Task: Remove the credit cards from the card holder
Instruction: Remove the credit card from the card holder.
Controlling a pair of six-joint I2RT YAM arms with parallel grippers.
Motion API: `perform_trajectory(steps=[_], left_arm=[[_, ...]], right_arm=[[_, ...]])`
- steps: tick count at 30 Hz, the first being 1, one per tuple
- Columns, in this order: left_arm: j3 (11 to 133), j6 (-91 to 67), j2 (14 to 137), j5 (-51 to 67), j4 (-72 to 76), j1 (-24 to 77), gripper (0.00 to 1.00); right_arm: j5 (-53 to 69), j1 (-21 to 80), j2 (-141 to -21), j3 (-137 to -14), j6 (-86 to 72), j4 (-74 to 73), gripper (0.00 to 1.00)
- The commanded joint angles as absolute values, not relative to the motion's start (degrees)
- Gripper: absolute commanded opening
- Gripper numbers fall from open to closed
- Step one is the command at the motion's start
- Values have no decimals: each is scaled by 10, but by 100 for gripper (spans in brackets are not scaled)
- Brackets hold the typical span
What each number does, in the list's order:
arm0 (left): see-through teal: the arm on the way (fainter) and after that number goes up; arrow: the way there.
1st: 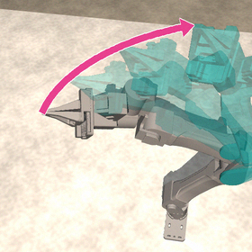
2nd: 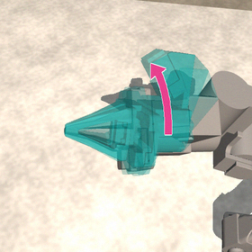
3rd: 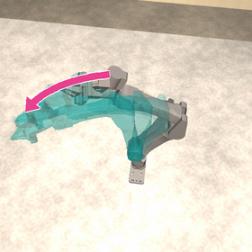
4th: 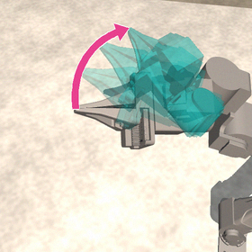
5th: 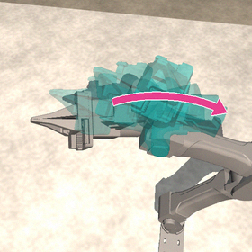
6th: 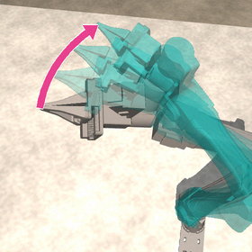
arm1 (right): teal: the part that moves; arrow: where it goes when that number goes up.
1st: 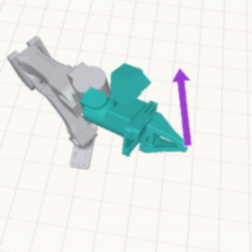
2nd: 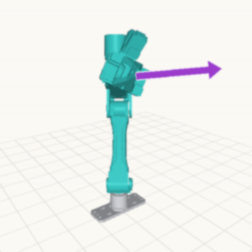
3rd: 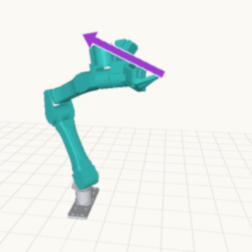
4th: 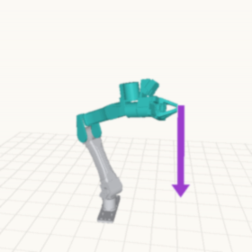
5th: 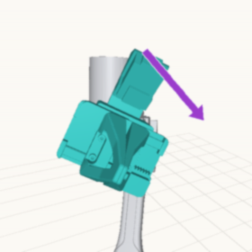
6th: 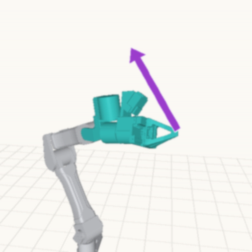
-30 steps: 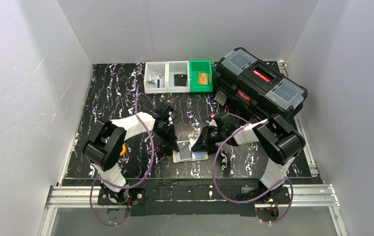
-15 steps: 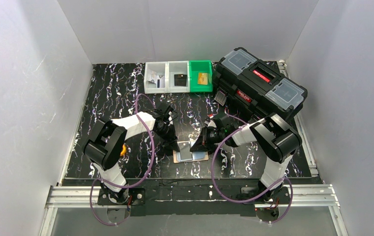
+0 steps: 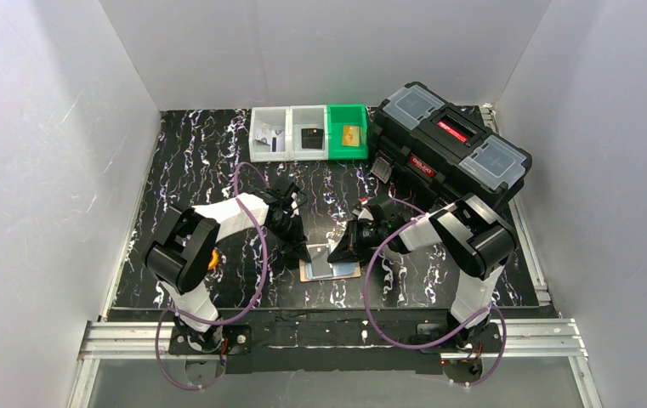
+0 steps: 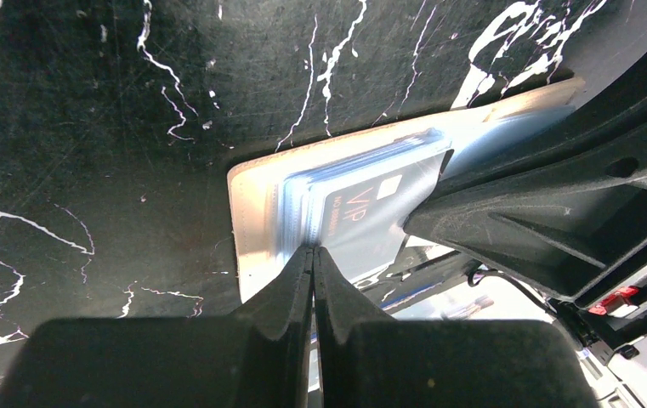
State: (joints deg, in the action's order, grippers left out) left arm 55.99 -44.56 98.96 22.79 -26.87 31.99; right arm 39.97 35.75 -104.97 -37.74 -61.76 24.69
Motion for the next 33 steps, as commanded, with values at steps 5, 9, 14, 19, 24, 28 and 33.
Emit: perform_trajectory(steps=[5, 9, 14, 19, 24, 28, 33], left_arm=[[528, -425, 1036, 139, -294, 327, 0], [529, -426, 1036, 125, -301, 326, 0], [529, -421, 1042, 108, -314, 325, 0], [524, -417, 1043, 99, -315, 320, 0], [523, -414, 1045, 97, -316, 316, 0], [522, -415, 1047, 99, -315, 315, 0], [521, -413, 1050, 107, -310, 315, 0]], right_arm=[[402, 369, -1059, -392, -616, 256, 6], [388, 368, -1047, -387, -608, 241, 1], [366, 364, -1031, -369, -602, 230, 1], [348, 358, -1017, -356, -598, 215, 1], [337, 355, -1010, -352, -596, 204, 1], [338, 353, -1007, -347, -596, 207, 1], [365, 353, -1020, -351, -597, 231, 7]])
